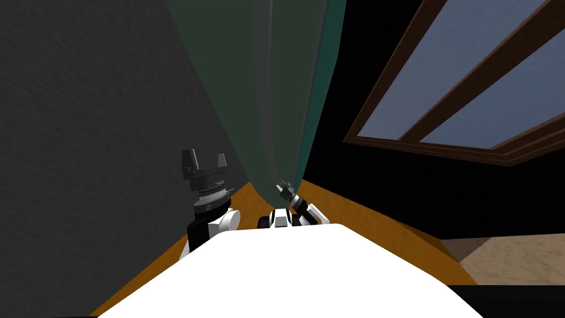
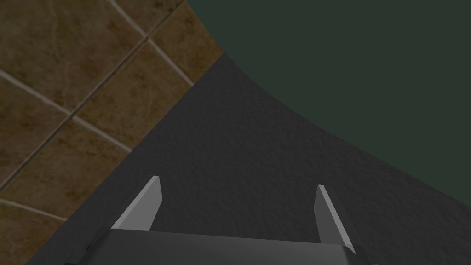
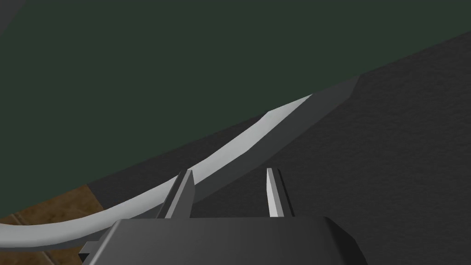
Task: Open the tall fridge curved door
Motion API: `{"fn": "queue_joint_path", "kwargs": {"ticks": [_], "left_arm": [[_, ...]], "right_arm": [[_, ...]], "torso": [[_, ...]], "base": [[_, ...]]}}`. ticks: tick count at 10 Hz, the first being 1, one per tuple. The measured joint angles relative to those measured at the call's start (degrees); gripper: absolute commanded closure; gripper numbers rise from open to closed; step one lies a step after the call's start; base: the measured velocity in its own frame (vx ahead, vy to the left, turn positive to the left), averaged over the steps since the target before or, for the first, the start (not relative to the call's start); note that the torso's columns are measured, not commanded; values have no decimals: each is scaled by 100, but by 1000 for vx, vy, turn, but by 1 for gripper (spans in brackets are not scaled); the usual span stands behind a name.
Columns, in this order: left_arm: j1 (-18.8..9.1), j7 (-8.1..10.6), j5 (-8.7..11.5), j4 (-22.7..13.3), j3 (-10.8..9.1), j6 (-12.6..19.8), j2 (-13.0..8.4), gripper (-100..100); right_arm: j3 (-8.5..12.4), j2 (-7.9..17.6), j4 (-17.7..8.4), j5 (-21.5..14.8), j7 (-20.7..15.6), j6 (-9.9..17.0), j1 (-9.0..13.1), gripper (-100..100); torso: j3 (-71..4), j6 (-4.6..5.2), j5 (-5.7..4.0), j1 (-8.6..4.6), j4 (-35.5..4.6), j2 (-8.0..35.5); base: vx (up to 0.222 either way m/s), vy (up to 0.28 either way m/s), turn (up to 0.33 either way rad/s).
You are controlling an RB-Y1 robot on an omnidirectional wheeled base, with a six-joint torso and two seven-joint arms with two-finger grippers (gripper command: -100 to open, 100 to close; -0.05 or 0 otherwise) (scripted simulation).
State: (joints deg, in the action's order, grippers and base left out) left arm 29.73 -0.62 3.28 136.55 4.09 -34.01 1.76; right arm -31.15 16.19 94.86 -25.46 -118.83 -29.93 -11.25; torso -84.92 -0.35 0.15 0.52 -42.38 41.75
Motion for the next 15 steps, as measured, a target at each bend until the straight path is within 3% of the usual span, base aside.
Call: {"fn": "queue_joint_path", "kwargs": {"ticks": [3, 10, 11, 13, 15], "left_arm": [[-1, 0, 0, 0, 1, 0, 1, 0], [0, 0, 0, 0, 1, 0, 1, 0], [1, 0, 0, 0, 0, 0, 0, 0], [1, 0, 0, 0, 1, 0, 1, 0], [1, 0, 0, 0, 1, 0, 1, 0]], "right_arm": [[133, -131, 11, -20, -104, 114, -70, 100], [371, -505, 96, -70, -351, 381, -220, 100], [365, -510, 86, -68, -352, 394, -242, 100], [440, -610, 124, -53, -456, 410, -342, 100], [486, -689, 126, -45, -553, 434, -440, 100]], "torso": [[-4, -32, 5, 59, 1, -14], [16, 13, -4, -7, -10, 29], [6, 20, -11, -63, 0, 7], [20, 16, 3, 25, 12, 27], [-7, -3, -4, 2, 9, -19]], "base": [[-179, 273, -139], [-181, 254, -112], [-76, 205, -127], [-121, 335, -194], [-129, 300, -137]]}}
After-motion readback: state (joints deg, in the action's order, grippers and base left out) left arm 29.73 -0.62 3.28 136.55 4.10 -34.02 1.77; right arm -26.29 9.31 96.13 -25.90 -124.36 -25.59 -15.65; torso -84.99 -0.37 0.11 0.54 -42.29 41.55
